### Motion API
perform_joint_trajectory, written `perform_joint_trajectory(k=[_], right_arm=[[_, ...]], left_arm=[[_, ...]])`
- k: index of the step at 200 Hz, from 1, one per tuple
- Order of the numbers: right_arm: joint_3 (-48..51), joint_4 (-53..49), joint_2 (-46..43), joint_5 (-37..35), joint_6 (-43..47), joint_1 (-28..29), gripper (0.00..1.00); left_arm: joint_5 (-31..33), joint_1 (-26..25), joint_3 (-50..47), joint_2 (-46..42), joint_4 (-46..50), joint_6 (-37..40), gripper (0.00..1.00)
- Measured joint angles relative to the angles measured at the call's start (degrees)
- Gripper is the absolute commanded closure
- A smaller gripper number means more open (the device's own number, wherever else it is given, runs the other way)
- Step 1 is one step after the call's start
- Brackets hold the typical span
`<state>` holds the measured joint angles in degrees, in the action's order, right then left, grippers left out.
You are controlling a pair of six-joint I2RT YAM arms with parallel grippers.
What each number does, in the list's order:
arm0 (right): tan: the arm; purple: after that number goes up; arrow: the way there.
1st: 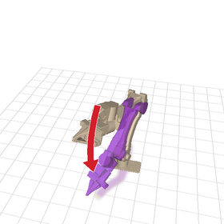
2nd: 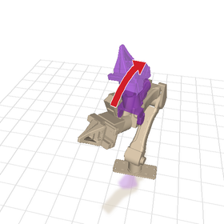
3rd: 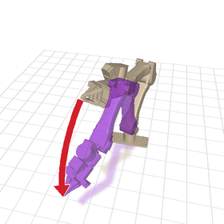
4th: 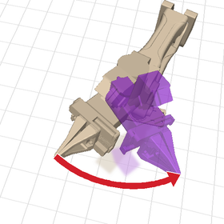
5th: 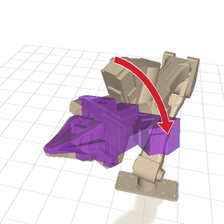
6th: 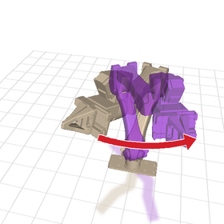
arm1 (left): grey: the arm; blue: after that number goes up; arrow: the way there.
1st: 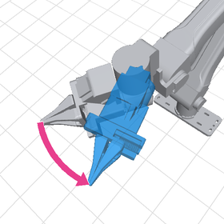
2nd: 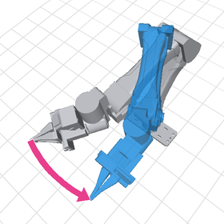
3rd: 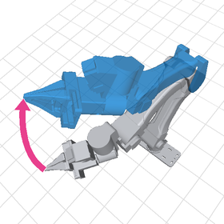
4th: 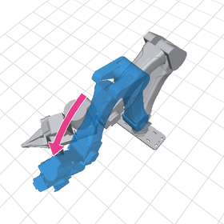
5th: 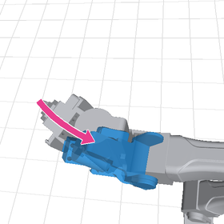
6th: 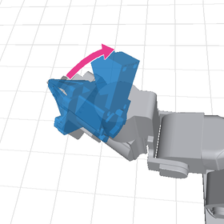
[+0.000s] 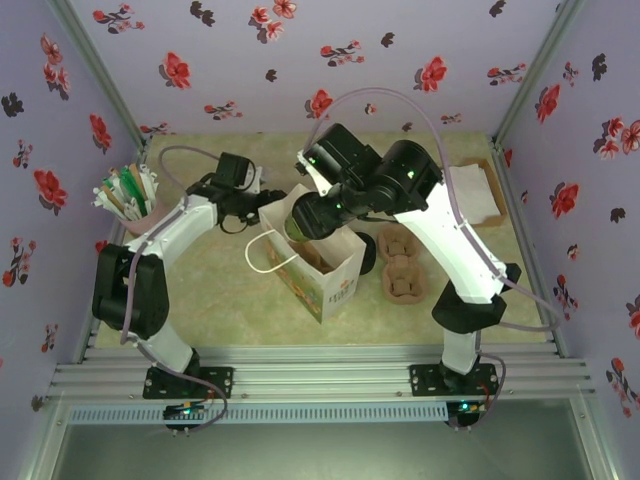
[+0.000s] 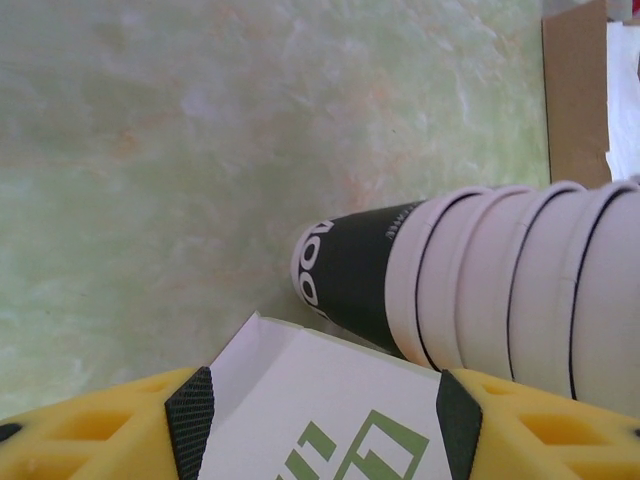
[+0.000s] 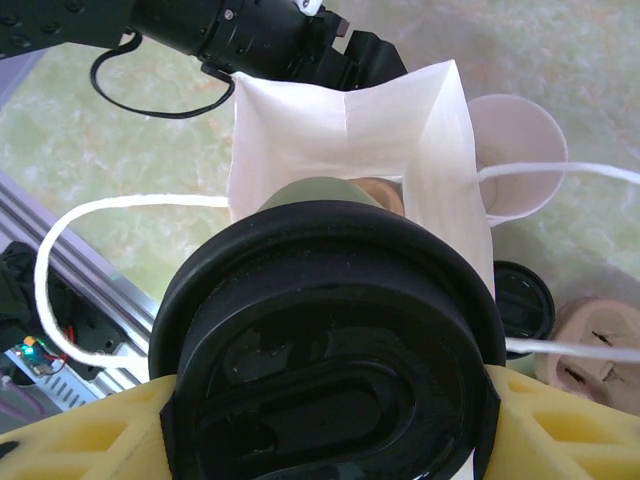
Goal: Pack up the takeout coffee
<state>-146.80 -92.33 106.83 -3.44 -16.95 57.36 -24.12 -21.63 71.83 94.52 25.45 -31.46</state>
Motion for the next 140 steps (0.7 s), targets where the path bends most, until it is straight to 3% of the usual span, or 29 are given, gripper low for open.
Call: perform_joint_trajectory(k=[140], right_arm=[[16.6,0.0,-3.7,-2.5,-3.5,0.9,0.37]], left_arm=[[-0.1,-2.8,-2.4,-4.2,-1.9,-0.8,0.35]])
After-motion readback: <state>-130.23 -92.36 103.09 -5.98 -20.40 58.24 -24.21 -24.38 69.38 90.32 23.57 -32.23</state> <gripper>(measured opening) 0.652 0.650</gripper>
